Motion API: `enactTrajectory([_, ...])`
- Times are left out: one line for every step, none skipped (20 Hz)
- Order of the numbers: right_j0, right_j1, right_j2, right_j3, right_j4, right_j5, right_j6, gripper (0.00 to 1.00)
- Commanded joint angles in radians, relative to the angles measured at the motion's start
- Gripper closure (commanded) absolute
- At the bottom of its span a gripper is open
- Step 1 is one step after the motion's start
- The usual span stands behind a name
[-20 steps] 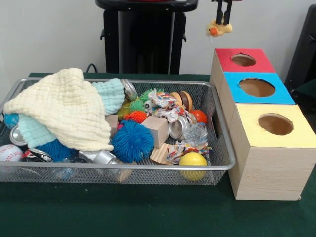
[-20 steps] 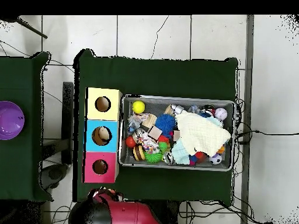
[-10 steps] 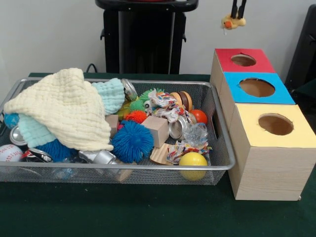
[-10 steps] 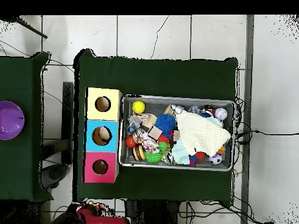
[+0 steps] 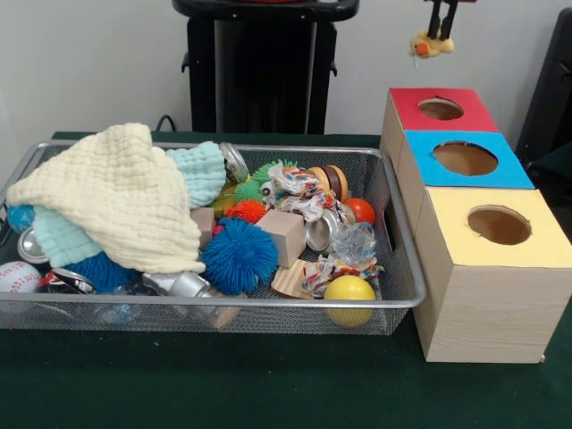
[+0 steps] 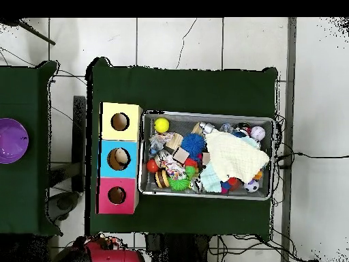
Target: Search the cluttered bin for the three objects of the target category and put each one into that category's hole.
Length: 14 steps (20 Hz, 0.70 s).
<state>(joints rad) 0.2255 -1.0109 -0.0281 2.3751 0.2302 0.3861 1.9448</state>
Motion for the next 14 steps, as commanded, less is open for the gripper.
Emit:
enactTrajectory([-0.057, 0.073, 0.028, -0.078, 0.044, -0.186, 0.208, 1.0])
enactTrajectory([-0.057, 0.076, 0.026, -0.08, 0.04, -0.196, 0.207, 1.0])
enactTrajectory([-0.056, 0.077, 0.025, -0.079, 0.035, -0.205, 0.204, 1.0])
enactTrajectory([-0.06, 0.079, 0.029, -0.08, 0.033, -0.215, 0.201, 1.0])
enactTrajectory([-0.06, 0.077, 0.031, -0.074, 0.033, -0.225, 0.201, 1.0])
enactTrajectory([-0.059, 0.079, 0.03, -0.076, 0.034, -0.23, 0.201, 1.0])
enactTrajectory([-0.059, 0.082, 0.029, -0.078, 0.033, -0.232, 0.198, 1.0])
enactTrajectory([-0.06, 0.086, 0.03, -0.08, 0.032, -0.244, 0.197, 1.0])
enactTrajectory([-0.061, 0.085, 0.032, -0.076, 0.033, -0.257, 0.199, 1.0])
enactTrajectory([-0.054, 0.089, 0.026, -0.08, 0.035, -0.259, 0.199, 1.0])
enactTrajectory([-0.043, 0.09, 0.015, -0.085, 0.038, -0.254, 0.201, 1.0])
enactTrajectory([-0.028, 0.092, 0.001, -0.096, 0.043, -0.244, 0.205, 1.0])
enactTrajectory([-0.003, 0.092, -0.024, -0.114, 0.051, -0.215, 0.214, 1.0])
enactTrajectory([0.022, 0.093, -0.048, -0.133, 0.06, -0.186, 0.223, 1.0])
